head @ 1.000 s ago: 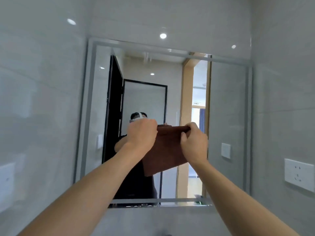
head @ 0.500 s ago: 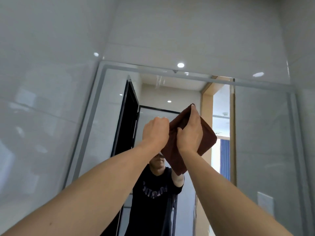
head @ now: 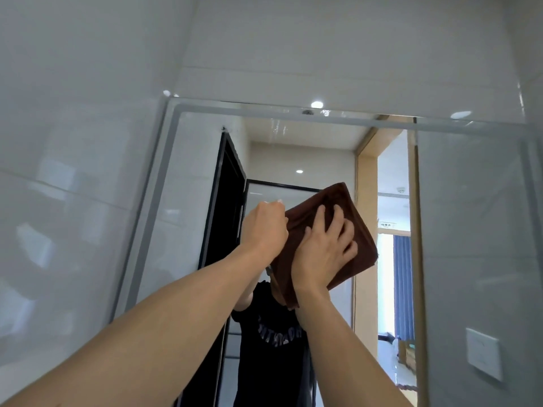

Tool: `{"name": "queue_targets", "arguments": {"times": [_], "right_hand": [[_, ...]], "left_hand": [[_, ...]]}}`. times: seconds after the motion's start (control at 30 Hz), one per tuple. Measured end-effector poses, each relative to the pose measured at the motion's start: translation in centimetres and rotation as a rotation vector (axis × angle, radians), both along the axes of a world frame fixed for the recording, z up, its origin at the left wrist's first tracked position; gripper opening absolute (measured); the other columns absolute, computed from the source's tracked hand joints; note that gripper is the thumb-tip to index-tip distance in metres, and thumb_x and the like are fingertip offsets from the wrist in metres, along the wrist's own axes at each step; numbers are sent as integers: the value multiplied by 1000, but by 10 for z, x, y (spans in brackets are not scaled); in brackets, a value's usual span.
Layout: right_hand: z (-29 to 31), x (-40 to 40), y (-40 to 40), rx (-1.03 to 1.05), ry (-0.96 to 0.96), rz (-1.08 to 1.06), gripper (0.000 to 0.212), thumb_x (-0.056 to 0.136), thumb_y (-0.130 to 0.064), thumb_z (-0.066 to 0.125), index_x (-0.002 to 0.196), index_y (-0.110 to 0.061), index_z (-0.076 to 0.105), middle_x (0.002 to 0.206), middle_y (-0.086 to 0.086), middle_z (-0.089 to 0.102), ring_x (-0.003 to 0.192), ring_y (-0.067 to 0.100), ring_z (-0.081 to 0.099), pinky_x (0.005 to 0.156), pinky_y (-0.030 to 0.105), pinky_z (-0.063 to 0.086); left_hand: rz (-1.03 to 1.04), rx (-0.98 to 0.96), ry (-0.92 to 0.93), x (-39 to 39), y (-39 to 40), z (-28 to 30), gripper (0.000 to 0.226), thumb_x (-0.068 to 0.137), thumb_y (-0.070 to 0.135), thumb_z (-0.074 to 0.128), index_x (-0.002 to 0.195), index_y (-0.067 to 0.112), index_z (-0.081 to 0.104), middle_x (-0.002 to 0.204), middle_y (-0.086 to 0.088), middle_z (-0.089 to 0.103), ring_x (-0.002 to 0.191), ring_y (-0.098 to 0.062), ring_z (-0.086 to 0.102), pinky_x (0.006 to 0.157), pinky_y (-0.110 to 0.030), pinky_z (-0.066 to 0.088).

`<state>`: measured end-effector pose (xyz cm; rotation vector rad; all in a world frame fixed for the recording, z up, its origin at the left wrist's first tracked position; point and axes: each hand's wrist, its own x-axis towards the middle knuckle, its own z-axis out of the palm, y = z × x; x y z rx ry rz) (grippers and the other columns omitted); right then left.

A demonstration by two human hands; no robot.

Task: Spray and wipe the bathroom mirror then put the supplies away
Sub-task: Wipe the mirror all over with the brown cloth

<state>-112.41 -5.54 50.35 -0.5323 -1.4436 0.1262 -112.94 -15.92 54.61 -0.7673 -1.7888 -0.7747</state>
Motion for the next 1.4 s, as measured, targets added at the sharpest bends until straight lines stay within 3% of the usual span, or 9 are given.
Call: {"name": "queue_targets", "arguments": {"times": [0.17, 0.27, 0.4, 0.57, 0.7, 0.87, 1.1, 1.2, 1.4], "right_hand": [[-5, -17, -6, -17, -15, 64, 55, 103, -33, 41, 156, -21, 33, 167, 2, 21, 155, 27, 13, 122, 53, 15], [11, -24, -5, 74, -41, 37, 56, 104, -38, 36, 157, -21, 30, 167, 1, 20, 155, 25, 10, 124, 53, 8], [49, -40, -17, 287, -135, -1, 58, 104, -43, 30, 158, -21, 27, 167, 0, 20, 155, 24, 10, 125, 51, 5], [75, -66, -61, 674, -350, 11, 66, 102, -49, 8, 160, -19, 20, 167, -2, 18, 156, 21, 8, 125, 49, 4], [85, -68, -60, 807, -429, -15, 67, 101, -54, 10, 160, -23, 21, 167, -4, 20, 156, 20, 7, 125, 49, 4], [120, -30, 8, 748, -371, -70, 66, 100, -56, 20, 160, -27, 20, 168, -4, 17, 156, 17, 8, 126, 47, 7], [178, 29, 107, 429, -226, -168, 73, 97, -56, 14, 160, -21, 18, 168, 2, 16, 156, 23, 9, 125, 49, 7], [194, 16, 85, 406, -206, -155, 72, 97, -55, 16, 160, -21, 19, 168, 2, 16, 156, 24, 8, 125, 50, 7], [208, -45, -19, 549, -250, -97, 67, 101, -52, 24, 160, -22, 18, 168, 1, 13, 156, 23, 5, 125, 50, 3]], "left_hand": [[-114, 32, -51, -8, -4, -8, 17, 100, 28, 55, 92, 13, 57, 77, -4, 65, 65, -23, 66, 62, -42, 60], [-65, 93, 4, -15, -29, -8, 18, 101, 29, 47, 90, 15, 49, 72, -1, 61, 63, -21, 60, 57, -38, 52], [116, 94, 128, -26, -70, -6, 15, 102, 29, 39, 90, 20, 40, 79, 3, 54, 61, -17, 51, 57, -32, 35], [232, 125, 250, -39, -100, 16, 16, 101, 28, 42, 105, 17, 52, 98, -2, 54, 74, -15, 44, 66, -32, 33], [326, 153, 291, -49, -103, 29, 17, 100, 29, 44, 103, 15, 54, 99, -5, 55, 85, -25, 56, 72, -36, 36], [306, 155, 368, -38, -71, 42, 17, 95, 29, 49, 95, 13, 56, 92, -7, 57, 85, -29, 54, 75, -40, 39], [329, 54, 470, -37, -69, 53, 21, 96, 34, 49, 99, 14, 55, 94, -5, 55, 85, -22, 46, 78, -37, 38], [367, 32, 486, -48, -89, 57, 21, 94, 33, 51, 96, 13, 57, 93, -6, 56, 85, -26, 51, 77, -40, 40], [455, 22, 454, -66, -130, 73, 14, 91, 26, 53, 93, 13, 56, 93, -8, 56, 87, -30, 54, 77, -42, 41]]}}
